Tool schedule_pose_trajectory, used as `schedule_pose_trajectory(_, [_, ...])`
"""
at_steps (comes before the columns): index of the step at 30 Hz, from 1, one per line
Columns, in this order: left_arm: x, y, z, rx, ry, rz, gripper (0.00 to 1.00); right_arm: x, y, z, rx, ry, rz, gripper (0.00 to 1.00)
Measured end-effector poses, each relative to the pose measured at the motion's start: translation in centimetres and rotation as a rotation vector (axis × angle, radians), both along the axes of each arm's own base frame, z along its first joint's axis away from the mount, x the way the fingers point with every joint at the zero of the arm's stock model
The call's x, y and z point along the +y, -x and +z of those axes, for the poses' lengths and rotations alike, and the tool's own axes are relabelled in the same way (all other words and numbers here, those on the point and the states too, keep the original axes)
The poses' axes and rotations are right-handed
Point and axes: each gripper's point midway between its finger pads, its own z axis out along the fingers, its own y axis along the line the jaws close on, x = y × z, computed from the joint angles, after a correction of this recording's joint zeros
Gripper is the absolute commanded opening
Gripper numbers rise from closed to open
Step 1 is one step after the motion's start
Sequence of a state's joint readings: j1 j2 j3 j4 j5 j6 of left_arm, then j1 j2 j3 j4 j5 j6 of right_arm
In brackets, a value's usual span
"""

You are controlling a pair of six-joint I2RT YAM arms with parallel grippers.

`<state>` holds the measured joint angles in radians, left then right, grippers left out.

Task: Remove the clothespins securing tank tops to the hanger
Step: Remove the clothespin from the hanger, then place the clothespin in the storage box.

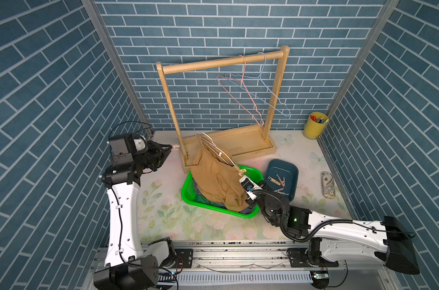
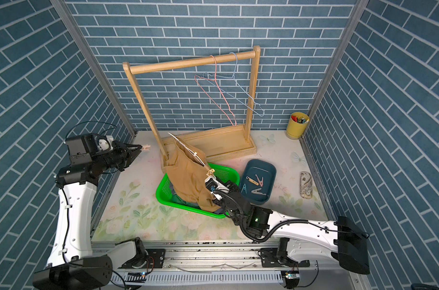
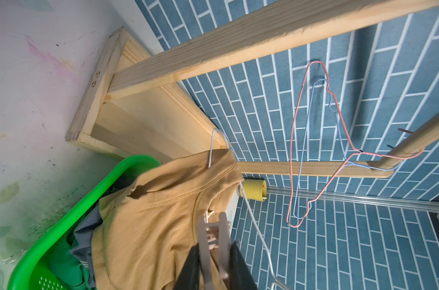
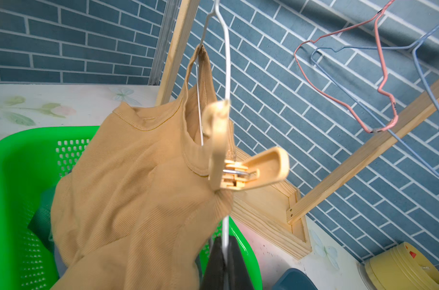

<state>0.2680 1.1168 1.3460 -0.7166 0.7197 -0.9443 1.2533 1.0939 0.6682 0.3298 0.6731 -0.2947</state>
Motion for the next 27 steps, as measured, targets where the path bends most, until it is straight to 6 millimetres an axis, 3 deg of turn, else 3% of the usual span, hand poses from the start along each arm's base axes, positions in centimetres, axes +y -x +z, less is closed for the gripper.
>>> schedule_pose_trajectory(5, [-1.6,1.9,1.0,-0.041,-0.008,-0.03,0.22,-1.9,-1.8,-1.1,0.072,0.005,-0.03,0.0])
schedule_pose_trajectory(8, [-4.3,3.6,0.3,-0.047,-0.009,-0.097,0.22,-4.2,-4.2,-1.8,0.157,-0.016,-0.074,0.0])
schedule_pose_trajectory(13, [-10.4,5.7,-3.0,0.002,-0.026,-0.266,0.22,-6.5,-7.5,-1.0,0.302,-0.086,-0.113,0.0])
schedule_pose_trajectory(18, [-16.6,7.5,-6.3,0.04,-0.092,-0.42,0.22,-6.3,-9.8,-0.6,0.437,-0.17,-0.081,0.0])
schedule_pose_trajectory(23, [-22.8,7.9,-7.8,-0.005,-0.172,-0.526,0.22,-5.9,-11.4,-2.0,0.602,-0.22,-0.059,0.0])
schedule_pose_trajectory(27, [-27.9,8.2,-9.3,-0.094,-0.271,-0.595,0.22,-5.4,-12.3,-2.0,0.701,-0.255,-0.035,0.0])
